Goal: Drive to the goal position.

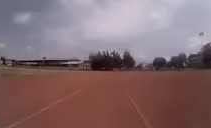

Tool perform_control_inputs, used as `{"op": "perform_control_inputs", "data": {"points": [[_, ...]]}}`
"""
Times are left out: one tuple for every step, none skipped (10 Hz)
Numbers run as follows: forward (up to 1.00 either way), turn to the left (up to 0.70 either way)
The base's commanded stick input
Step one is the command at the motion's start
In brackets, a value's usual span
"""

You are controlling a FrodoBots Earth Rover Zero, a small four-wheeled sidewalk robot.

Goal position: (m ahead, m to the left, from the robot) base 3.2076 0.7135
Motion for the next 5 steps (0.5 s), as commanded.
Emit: {"op": "perform_control_inputs", "data": {"points": [[0.7, 0.0], [0.7, 0.0], [0.7, 0.0], [0.7, 0.0], [0.6, 0.0]]}}
